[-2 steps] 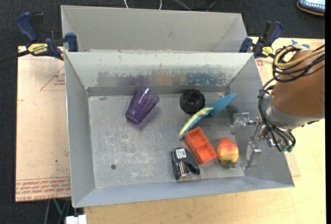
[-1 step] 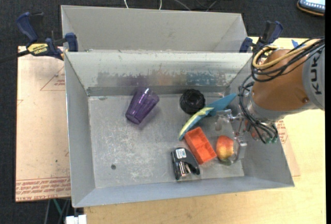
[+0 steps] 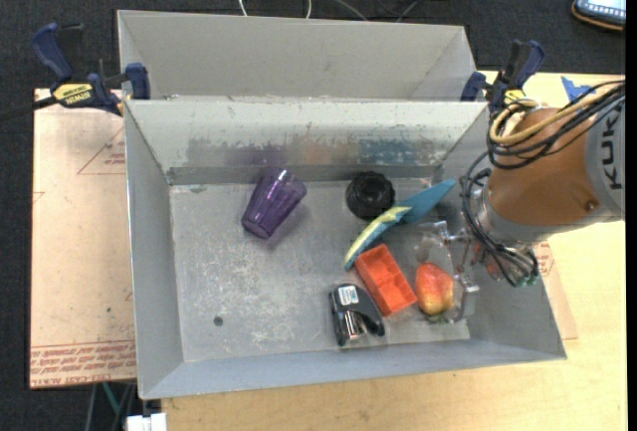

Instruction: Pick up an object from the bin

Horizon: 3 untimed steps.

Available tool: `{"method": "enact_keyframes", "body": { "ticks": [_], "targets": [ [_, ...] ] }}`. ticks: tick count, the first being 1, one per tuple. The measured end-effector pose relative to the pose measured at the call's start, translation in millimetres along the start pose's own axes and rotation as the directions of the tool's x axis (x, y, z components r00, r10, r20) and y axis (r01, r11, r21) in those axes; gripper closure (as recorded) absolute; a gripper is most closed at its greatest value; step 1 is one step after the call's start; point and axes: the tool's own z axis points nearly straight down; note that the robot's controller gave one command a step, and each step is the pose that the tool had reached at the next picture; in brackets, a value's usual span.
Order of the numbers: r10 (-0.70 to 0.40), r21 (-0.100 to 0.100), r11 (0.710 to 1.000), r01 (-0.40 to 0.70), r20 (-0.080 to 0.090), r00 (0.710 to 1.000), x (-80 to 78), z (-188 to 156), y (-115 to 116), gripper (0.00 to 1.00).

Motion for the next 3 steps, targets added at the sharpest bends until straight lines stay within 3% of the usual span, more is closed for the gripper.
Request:
{"method": "enact_keyframes", "body": {
  "ticks": [1, 2, 3],
  "targets": [
    [0.016, 0.001, 1.000, -0.016, 0.002, 1.000, -4.9, 7, 2, 0.00],
    [-0.018, 0.001, 1.000, 0.018, 0.005, 1.000, -9.5, 28, -28, 0.00],
    [0.009, -0.004, 1.000, -0.009, 0.005, 1.000, -19.6, 19, 19, 1.00]
  ]
}}
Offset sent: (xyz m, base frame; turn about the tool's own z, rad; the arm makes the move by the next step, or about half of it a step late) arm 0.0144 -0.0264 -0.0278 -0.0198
